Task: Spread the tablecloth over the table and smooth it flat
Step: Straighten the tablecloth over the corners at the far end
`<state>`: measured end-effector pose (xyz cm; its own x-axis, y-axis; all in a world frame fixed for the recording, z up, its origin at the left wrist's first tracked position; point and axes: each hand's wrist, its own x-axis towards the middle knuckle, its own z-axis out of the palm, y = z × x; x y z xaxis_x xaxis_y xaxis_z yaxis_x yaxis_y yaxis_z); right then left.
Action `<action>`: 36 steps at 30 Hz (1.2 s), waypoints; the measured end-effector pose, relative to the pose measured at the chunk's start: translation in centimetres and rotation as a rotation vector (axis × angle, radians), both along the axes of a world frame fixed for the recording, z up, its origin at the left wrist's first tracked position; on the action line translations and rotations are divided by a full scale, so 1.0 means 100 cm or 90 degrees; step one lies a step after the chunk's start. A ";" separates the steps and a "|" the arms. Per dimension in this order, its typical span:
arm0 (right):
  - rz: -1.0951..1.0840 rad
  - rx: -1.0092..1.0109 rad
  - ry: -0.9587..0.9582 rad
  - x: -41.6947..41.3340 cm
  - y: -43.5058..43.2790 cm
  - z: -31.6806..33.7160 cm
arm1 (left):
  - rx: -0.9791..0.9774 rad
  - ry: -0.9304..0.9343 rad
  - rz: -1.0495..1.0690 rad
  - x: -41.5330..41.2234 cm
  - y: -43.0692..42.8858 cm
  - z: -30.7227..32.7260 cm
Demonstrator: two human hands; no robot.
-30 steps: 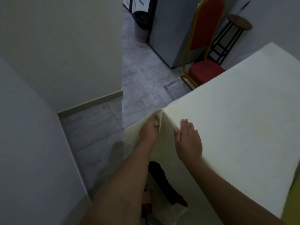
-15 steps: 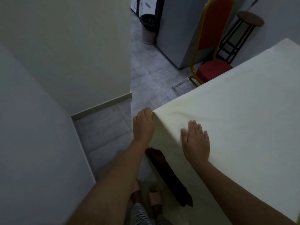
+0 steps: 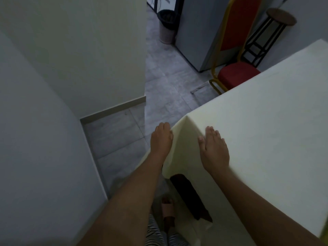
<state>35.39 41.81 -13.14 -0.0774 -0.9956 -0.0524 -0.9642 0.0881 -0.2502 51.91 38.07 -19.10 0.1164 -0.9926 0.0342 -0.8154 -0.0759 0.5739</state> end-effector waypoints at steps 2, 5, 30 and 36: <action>0.006 -0.004 0.006 -0.001 0.001 -0.001 | 0.035 0.085 0.029 -0.001 -0.005 0.000; 0.011 -0.021 0.016 -0.002 0.002 -0.003 | 0.060 0.124 0.029 0.005 -0.011 -0.005; -0.003 -0.110 0.076 0.002 0.002 -0.017 | -0.174 -0.120 -0.425 0.070 -0.057 -0.051; -0.012 -0.108 0.079 0.003 0.003 -0.015 | -0.168 -0.132 -0.442 0.078 -0.066 -0.037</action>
<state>35.72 42.07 -14.64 -0.0923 -0.9877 0.1265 -0.9871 0.0740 -0.1418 59.74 31.46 -22.79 -0.5643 -0.7921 0.2325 -0.7195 0.6100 0.3320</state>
